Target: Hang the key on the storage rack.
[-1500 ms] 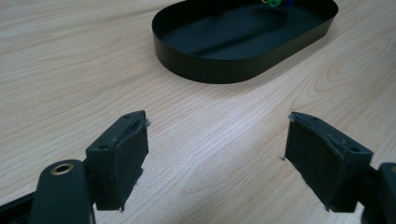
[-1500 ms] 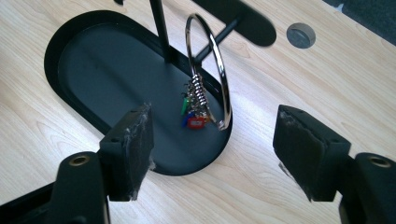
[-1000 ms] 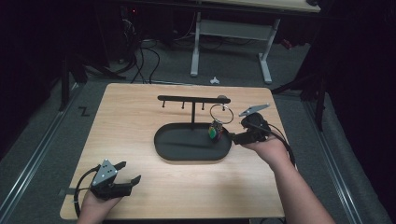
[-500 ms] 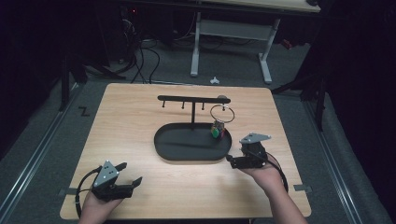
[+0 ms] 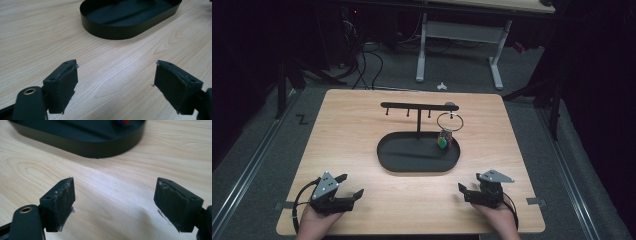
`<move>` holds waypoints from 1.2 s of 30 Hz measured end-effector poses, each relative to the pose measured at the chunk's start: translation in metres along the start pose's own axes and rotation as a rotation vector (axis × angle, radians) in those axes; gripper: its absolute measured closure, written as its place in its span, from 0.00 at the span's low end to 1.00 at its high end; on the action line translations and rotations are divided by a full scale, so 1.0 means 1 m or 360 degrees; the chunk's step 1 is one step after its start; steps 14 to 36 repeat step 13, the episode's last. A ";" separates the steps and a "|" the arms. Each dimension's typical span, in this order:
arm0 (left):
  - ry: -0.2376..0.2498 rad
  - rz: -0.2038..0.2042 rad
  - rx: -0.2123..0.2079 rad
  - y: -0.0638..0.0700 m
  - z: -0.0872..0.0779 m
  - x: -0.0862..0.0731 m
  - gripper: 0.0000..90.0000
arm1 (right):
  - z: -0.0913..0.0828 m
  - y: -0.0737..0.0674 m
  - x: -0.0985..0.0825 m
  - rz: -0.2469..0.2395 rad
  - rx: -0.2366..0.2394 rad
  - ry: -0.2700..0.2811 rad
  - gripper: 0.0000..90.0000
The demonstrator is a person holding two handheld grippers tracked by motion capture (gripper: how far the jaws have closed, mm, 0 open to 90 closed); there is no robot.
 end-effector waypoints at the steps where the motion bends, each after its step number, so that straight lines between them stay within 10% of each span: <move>1: 0.0005 -0.0011 -0.0001 -0.001 0.001 0.000 0.22 | -0.003 -0.001 -0.004 0.0002 -0.0031 0.0003 0.20; 36: 0.0062 0.0027 -0.0009 0.003 -0.005 0.005 0.22 | -0.003 -0.001 -0.006 -0.0012 -0.0036 0.0020 0.20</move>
Point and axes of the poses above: each handheld gripper's, and its own axes: z roughly forward along the jaws, x roughly out of its top, y roughly to its right, the point moved 1 cm from there along z, roughly forward along the jaws, and after that the axes turned 14 degrees about -x, right-handed, at the moved point
